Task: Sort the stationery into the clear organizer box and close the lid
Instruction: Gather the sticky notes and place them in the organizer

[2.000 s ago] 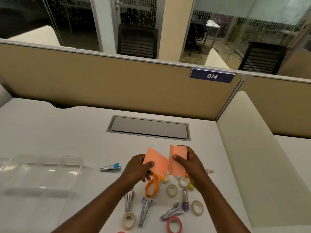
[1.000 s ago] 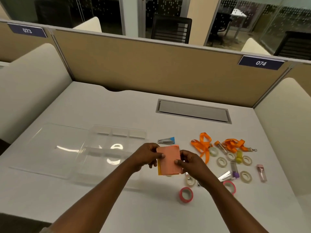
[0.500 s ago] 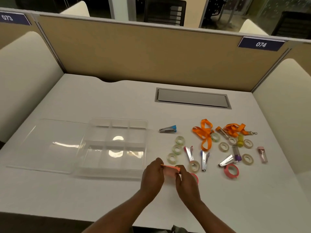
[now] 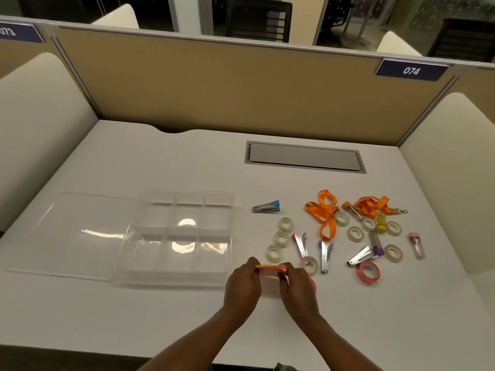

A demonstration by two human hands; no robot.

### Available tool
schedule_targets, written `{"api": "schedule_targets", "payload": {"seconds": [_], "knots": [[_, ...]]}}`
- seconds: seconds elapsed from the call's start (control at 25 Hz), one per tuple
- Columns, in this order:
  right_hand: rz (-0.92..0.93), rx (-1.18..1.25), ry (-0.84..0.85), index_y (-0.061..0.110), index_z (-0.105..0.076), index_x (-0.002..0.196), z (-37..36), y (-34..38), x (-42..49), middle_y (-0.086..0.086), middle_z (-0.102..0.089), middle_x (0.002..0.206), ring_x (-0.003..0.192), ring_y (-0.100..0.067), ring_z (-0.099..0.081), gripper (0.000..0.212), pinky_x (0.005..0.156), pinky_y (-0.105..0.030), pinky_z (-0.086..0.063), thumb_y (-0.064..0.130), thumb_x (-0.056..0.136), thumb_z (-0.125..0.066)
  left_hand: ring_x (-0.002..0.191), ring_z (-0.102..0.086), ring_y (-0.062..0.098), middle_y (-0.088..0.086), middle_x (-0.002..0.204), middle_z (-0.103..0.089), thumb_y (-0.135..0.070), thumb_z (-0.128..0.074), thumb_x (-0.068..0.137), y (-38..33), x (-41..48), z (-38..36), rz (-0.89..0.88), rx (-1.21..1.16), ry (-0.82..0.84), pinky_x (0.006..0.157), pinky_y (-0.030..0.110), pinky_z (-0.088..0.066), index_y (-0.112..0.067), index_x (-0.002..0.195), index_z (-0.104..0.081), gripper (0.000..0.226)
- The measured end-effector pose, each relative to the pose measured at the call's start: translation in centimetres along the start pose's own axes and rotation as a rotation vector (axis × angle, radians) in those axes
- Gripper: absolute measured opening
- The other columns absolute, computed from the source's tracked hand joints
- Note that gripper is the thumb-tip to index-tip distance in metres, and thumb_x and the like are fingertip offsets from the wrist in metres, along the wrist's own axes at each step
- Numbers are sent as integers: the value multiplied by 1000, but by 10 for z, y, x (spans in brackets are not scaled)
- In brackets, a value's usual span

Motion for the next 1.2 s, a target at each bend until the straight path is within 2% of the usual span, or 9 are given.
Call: {"api": "schedule_targets", "payload": {"seconds": [0.08,0.2,0.32,0.52,0.64,0.76,0.96,1.12,1.2], "knots": [[-14,82,-10,13,-66,104,7,1,7,-4,-72,91,87,-24,-66,13,72,-35,-54,17,97,-56,62,-56,6,-9,72,-61,-15,-49,95,-4,8,8,40,-96,-48,53,10,-35,-24,95,-55,11],[-43,242,3,12,-69,106,22,7,19,0,-73,93,87,-19,-69,15,68,-16,-48,15,96,-59,73,-60,4,-7,84,-66,-16,-52,97,-14,26,19,103,-228,-44,59,6,-40,-20,105,-61,13],[-48,292,39,12,-67,118,38,18,28,-2,-73,106,93,-17,-68,23,77,-19,-51,21,98,-59,69,-56,7,-5,82,-62,-14,-48,99,-30,42,30,105,-194,-61,55,7,-35,-15,101,-63,15],[-171,454,37,23,-57,119,76,24,46,5,-70,103,84,-4,-65,28,71,-18,-52,35,95,-63,66,-58,5,-7,77,-63,-17,-55,96,-62,52,55,59,-211,-256,53,8,-42,-17,91,-63,10],[-207,736,302,28,-61,116,76,45,57,6,-73,106,92,-12,-72,27,86,-36,-60,45,96,-57,74,-59,5,-7,87,-65,-21,-55,97,-82,47,55,-3,-170,-328,63,18,-51,-19,97,-64,9],[-178,891,422,37,-61,116,74,64,64,11,-73,109,100,-10,-71,25,86,-31,-59,50,96,-54,81,-56,1,-9,96,-60,-20,-56,96,-101,38,47,-103,-120,-354,66,10,-46,-23,109,-62,15],[-132,810,390,30,-58,125,69,62,81,2,-73,105,91,-17,-72,25,73,-27,-60,32,104,-44,99,-60,12,2,115,-63,-21,-59,94,-97,32,51,-124,-78,-385,82,24,-54,-16,117,-65,24],[-37,582,477,26,-45,130,50,70,89,-6,-67,111,80,-15,-67,25,55,-12,-50,30,106,-40,109,-58,17,5,125,-59,-20,-57,97,-46,32,74,178,-216,-452,89,28,-52,-14,130,-57,33],[30,472,533,18,-44,135,34,79,89,-8,-62,116,84,-17,-63,31,59,-15,-50,28,106,-40,109,-58,18,5,127,-60,-22,-57,98,-18,42,87,304,-310,-352,88,29,-50,-14,131,-57,34]]}}
Point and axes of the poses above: each hand's wrist, its own x-axis towards the middle knuckle, its own z-axis out of the back of the hand, y = z × x, the point moved 5 cm from there along x, towards the middle knuckle
